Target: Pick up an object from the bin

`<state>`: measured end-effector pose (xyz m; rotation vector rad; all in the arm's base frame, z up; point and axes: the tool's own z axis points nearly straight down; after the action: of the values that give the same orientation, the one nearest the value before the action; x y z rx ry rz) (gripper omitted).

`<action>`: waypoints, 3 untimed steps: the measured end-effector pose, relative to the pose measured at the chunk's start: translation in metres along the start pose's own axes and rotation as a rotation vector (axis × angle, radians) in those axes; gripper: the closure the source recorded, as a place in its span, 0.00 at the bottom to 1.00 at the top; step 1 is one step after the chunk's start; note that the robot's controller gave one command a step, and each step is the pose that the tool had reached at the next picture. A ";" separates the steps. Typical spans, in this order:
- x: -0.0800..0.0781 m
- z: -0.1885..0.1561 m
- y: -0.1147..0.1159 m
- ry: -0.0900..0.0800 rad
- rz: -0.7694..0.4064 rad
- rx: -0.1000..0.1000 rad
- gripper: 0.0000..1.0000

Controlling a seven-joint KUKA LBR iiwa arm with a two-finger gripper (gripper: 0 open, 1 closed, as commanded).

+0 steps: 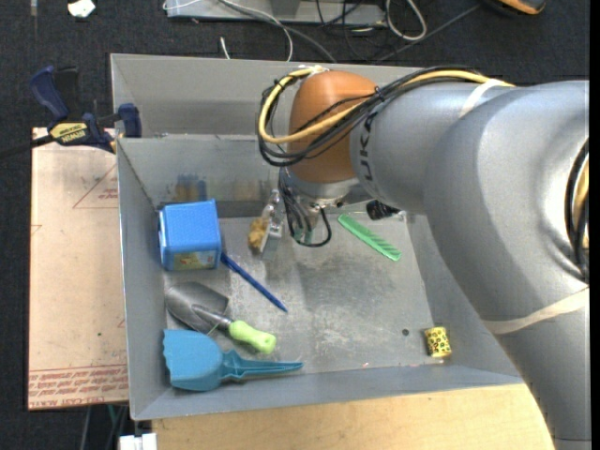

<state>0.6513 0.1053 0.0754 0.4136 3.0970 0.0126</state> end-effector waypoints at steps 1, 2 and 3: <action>0.000 0.000 0.000 0.000 0.000 0.000 1.00; -0.009 -0.156 -0.005 -0.005 -0.039 -0.001 1.00; -0.009 -0.155 -0.005 -0.004 -0.039 -0.001 1.00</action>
Offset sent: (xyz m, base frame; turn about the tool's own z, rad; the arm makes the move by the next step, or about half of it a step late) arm 0.0037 -0.0085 0.1553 -0.0396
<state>0.6558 0.0974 0.2309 0.3519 3.1005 0.0123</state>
